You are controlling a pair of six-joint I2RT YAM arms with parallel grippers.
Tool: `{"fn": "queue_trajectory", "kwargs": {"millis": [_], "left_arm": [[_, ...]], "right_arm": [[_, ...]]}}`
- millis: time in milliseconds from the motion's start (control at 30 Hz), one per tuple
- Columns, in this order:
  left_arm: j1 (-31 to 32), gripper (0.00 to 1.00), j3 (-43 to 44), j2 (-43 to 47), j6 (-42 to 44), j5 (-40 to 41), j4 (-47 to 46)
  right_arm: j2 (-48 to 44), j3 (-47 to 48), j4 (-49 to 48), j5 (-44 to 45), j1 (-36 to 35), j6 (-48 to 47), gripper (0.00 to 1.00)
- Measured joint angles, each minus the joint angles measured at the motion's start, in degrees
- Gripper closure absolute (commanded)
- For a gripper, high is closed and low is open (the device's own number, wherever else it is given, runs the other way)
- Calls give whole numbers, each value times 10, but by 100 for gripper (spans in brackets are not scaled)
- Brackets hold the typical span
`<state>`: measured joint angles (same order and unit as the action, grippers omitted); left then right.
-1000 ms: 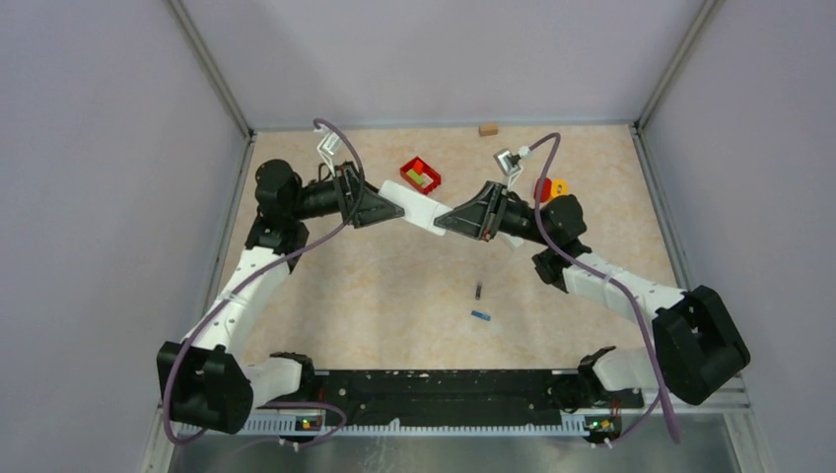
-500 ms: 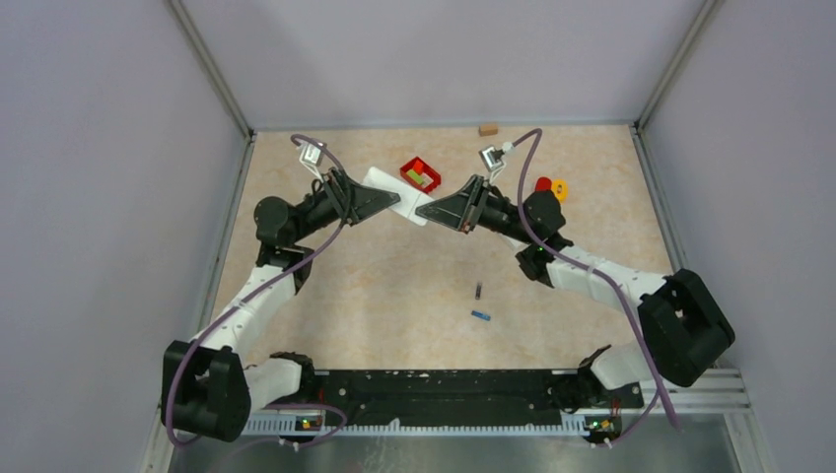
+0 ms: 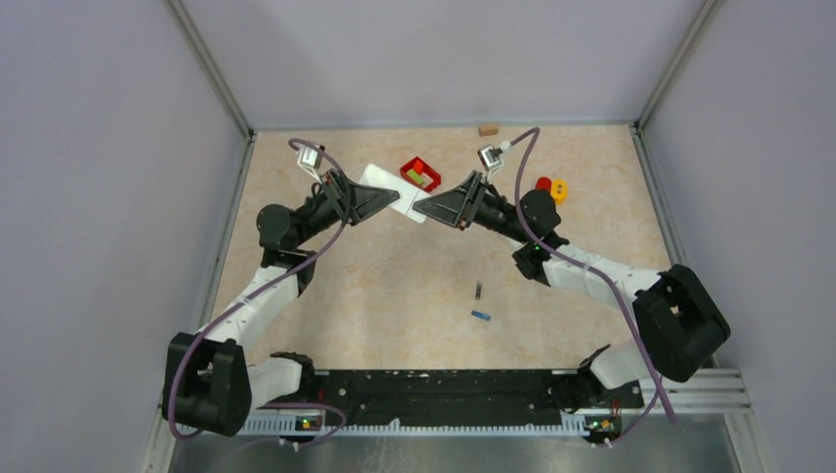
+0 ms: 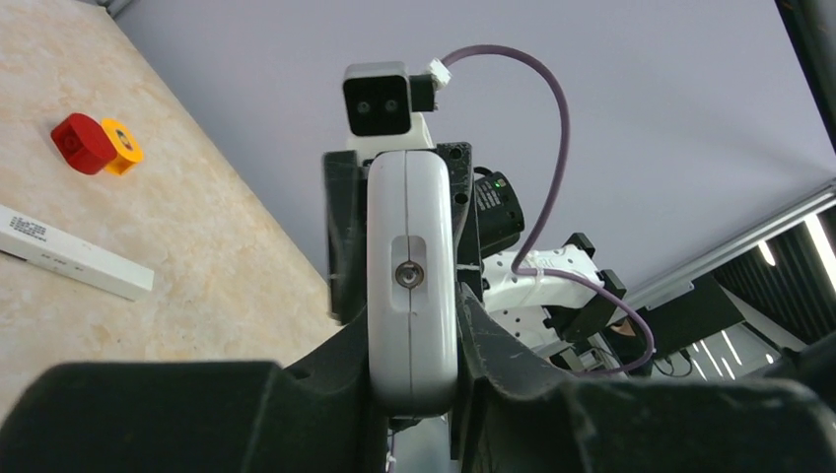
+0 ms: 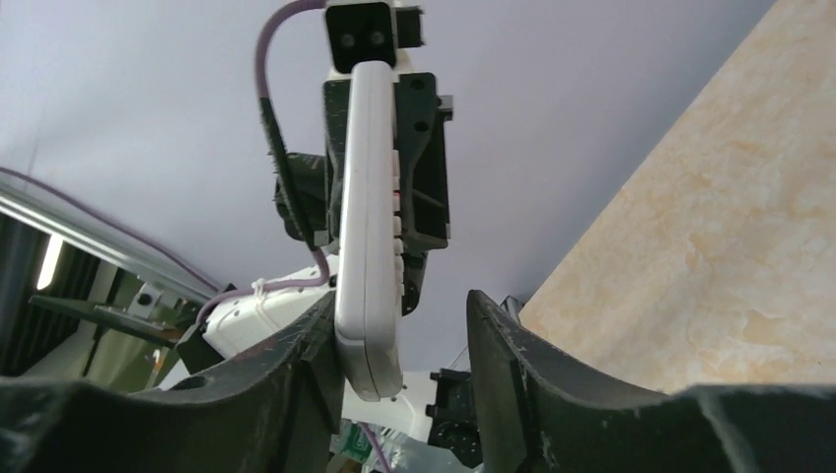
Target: Load the batteries into the remote control
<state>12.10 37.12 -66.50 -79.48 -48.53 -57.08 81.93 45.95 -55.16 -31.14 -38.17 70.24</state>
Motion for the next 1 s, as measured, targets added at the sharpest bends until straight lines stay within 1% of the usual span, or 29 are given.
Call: {"fn": "queue_trajectory", "kwargs": {"millis": [67, 133, 267, 367, 467, 600, 700, 800, 833, 933, 967, 1000], "left_arm": [[2, 100, 0, 0, 5, 0, -3], [2, 100, 0, 0, 10, 0, -3], [0, 100, 0, 0, 21, 4, 2], [-1, 100, 0, 0, 32, 9, 6], [-2, 100, 0, 0, 39, 11, 18], [-1, 100, 2, 0, 46, 12, 42], [3, 100, 15, 0, 62, -1, 85], [7, 100, 28, 0, 77, -11, 120], [8, 100, 32, -1, 78, -14, 125], [8, 100, 39, -2, 81, -21, 130], [8, 100, 40, -2, 81, -22, 130], [8, 100, 40, -2, 81, -22, 130]], "right_arm": [[0, 1, 18, 9, 0, -3, 40], [-1, 4, 40, 16, 0, -11, 41], [-1, 23, 83, 17, 0, -24, 50], [-1, 37, 107, 17, 0, -31, 64], [-2, 37, 109, 17, 0, -32, 73], [-5, 27, 99, 15, 2, -42, 78], [-8, -3, 62, 5, 10, -42, 82], [-11, -14, 47, -12, 17, -43, 86], [-11, -15, 44, -18, 19, -45, 89], [-12, -14, 37, -29, 21, -49, 90], [-12, -14, 35, -31, 21, -49, 90], [-12, -14, 33, -33, 22, -49, 85]]}}
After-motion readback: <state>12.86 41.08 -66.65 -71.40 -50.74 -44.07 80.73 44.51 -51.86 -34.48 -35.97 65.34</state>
